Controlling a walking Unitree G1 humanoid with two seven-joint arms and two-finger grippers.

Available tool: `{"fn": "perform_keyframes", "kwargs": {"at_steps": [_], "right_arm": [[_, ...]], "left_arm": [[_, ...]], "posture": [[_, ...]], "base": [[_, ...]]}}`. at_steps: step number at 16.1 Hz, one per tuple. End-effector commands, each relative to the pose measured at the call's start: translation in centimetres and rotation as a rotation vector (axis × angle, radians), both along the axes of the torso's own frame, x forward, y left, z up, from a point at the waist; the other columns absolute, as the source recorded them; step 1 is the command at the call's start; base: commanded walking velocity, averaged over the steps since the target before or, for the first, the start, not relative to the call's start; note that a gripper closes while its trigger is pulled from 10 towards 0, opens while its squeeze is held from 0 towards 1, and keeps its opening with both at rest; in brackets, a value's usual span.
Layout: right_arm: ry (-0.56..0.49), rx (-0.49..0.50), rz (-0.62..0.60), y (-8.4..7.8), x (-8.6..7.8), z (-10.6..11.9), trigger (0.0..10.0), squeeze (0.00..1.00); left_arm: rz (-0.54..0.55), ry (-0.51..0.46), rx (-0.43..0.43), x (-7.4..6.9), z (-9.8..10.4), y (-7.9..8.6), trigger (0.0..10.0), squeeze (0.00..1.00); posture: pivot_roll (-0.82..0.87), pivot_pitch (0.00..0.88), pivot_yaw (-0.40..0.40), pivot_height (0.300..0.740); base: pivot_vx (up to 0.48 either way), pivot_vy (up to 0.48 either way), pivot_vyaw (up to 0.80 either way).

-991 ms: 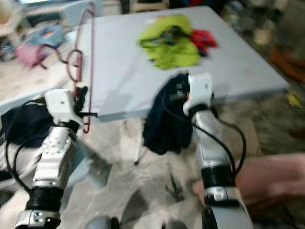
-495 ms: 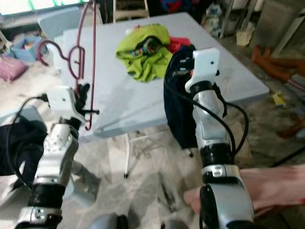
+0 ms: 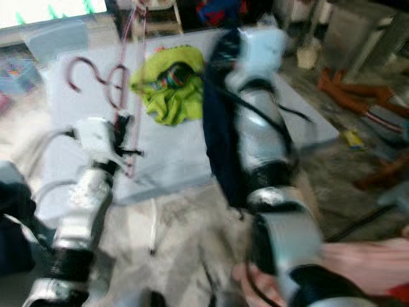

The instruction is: Hang hanger

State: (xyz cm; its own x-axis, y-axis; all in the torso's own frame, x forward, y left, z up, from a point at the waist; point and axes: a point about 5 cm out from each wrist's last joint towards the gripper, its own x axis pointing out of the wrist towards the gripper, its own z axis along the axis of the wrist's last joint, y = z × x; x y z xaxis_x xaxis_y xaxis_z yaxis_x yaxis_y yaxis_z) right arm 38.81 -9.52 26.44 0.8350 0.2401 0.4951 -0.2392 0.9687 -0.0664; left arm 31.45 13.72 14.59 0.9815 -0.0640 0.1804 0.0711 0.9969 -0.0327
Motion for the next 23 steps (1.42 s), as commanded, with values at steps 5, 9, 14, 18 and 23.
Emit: {"fn": "perform_keyframes", "kwargs": {"at_steps": [5,9,14,18,23], "right_arm": [[0.023,0.062,-0.015,-1.6,0.4,-0.6,10.0,0.0],[0.02,-0.01,0.03,-0.6,0.6,-0.8,10.0,0.0],[0.026,0.002,0.058,0.2,0.7,-0.7,10.0,0.0],[0.126,0.011,0.095,0.4,1.3,-1.7,10.0,0.0],[0.167,-0.057,0.124,2.1,3.0,3.8,10.0,0.0]], "left_arm": [[0.014,-0.016,0.005,-0.1,0.4,0.2,10.0,0.0],[0.045,-0.017,0.036,0.0,0.4,0.1,10.0,0.0],[0.087,0.002,0.051,-0.2,0.0,0.3,10.0,0.0],[0.085,0.008,0.053,-0.3,-0.2,0.0,10.0,0.0],[0.099,0.017,0.053,-1.4,-0.6,0.0,10.0,0.0]], "posture": [[0.0,0.042,0.001,0.74],[0.01,0.034,-0.007,0.74],[0.02,0.033,-0.017,0.74],[0.03,0.027,-0.03,0.74],[0.07,0.034,-0.071,0.74]], "base": [[0.334,0.0,0.0],[0.0,0.0,0.6],[0.0,0.0,0.8],[0.0,0.0,0.34],[0.0,0.0,0.0]]}}
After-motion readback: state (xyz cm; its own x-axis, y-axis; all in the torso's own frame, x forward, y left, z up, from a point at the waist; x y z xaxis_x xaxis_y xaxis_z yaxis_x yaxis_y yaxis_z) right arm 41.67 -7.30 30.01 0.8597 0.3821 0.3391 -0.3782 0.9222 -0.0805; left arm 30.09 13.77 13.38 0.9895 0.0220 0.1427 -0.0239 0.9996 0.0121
